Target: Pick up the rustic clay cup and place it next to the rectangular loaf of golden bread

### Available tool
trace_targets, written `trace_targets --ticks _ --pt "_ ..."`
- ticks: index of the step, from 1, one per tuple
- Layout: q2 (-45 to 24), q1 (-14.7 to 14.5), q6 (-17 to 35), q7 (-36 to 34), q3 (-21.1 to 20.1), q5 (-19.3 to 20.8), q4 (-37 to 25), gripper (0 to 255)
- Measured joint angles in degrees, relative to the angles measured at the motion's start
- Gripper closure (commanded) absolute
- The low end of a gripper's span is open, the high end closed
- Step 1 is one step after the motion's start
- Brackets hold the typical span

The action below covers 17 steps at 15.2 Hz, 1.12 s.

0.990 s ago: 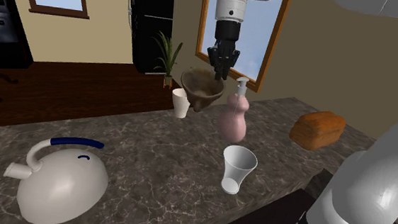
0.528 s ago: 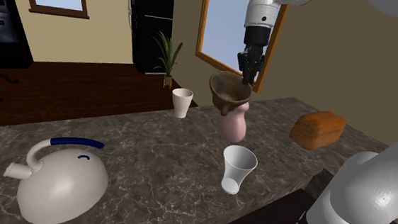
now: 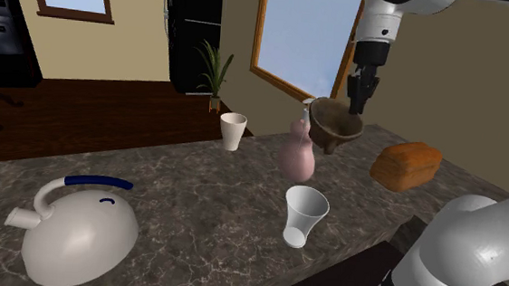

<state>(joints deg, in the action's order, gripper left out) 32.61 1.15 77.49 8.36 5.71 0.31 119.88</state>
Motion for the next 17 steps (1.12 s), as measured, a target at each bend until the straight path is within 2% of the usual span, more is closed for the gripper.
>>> trace_targets --ticks 8,17 --pt "7.4 3.5 -3.1 9.6 7.5 7.0 3.9 255" --pt "12.1 6.9 -5.5 21.2 16.9 16.5 4.5 255"
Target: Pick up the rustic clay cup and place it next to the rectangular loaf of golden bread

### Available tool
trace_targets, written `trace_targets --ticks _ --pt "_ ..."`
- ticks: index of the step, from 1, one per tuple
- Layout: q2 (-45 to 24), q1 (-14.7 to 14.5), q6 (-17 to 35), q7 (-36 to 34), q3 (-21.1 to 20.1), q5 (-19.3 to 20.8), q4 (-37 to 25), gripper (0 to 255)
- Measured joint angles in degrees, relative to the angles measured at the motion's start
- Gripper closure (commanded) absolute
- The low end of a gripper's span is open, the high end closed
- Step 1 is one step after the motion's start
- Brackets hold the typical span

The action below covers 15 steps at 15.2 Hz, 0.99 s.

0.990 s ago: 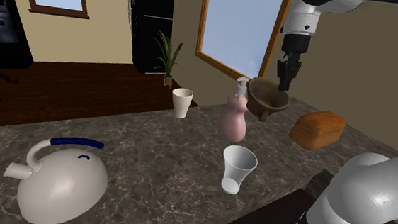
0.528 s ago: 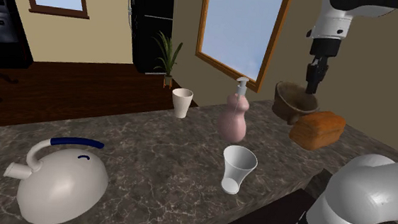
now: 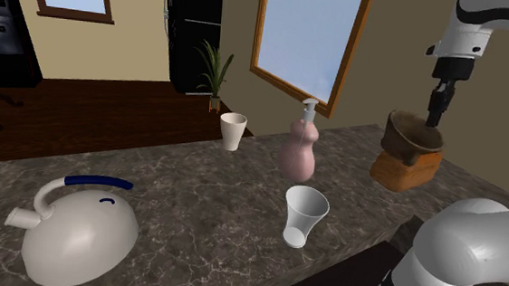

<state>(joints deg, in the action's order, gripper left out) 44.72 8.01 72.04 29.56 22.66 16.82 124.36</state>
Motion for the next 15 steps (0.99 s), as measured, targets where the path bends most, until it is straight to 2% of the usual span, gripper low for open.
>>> trace_targets --ticks 6,15 --pt "0.3 1.5 -1.0 9.2 7.7 7.0 -3.2 255" --pt "-1.8 1.8 -0.9 22.0 18.9 15.2 -10.4 255"
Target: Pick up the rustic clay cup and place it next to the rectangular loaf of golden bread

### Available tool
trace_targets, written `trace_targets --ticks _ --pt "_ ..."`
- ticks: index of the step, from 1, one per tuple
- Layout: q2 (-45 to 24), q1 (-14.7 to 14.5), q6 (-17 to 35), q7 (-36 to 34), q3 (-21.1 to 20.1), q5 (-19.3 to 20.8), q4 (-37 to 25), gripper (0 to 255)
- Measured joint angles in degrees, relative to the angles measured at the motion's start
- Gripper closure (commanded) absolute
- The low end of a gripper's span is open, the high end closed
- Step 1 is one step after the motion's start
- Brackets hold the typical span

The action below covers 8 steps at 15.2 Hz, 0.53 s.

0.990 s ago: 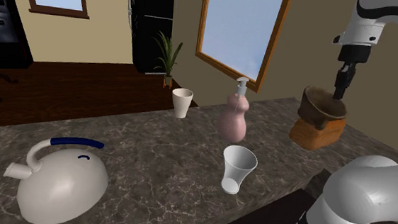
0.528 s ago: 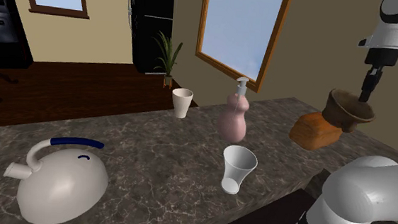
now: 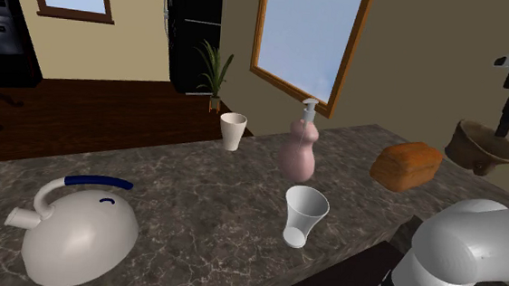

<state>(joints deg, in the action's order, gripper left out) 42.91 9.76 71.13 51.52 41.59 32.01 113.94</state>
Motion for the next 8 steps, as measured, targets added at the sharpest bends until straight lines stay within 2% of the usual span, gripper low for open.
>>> trace_targets --ticks 8 --pt "-5.4 -4.0 2.5 11.1 13.0 4.5 -9.5 255"
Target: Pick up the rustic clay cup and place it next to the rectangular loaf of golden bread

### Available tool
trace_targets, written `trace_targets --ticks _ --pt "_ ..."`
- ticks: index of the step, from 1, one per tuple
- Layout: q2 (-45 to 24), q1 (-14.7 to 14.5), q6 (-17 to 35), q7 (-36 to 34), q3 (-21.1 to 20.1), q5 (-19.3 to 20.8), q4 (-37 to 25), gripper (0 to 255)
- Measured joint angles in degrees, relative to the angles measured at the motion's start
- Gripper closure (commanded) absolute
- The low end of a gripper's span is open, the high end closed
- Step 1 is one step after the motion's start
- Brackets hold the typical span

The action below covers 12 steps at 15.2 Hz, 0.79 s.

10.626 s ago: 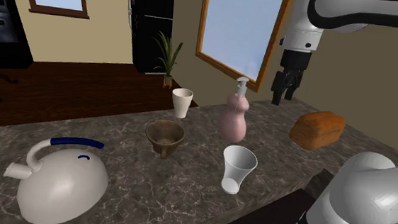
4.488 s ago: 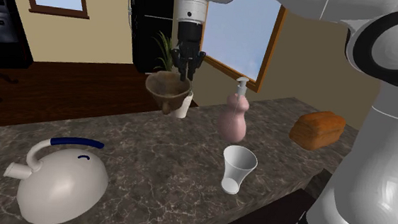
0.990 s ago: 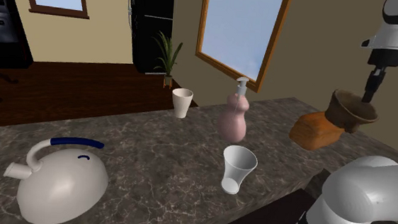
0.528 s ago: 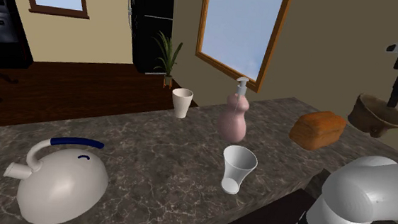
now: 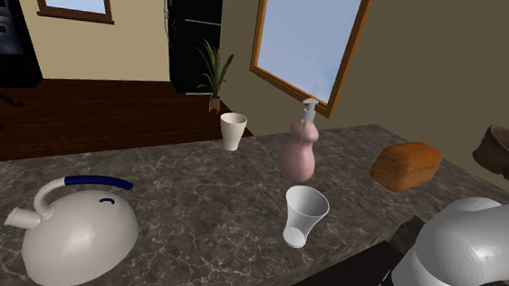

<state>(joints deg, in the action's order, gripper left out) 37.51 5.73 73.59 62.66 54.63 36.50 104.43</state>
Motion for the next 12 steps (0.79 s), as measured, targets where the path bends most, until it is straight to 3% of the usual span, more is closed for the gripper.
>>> trace_targets --ticks 12 --pt "3.1 1.4 7.1 -2.0 2.6 2.8 9.3 255"
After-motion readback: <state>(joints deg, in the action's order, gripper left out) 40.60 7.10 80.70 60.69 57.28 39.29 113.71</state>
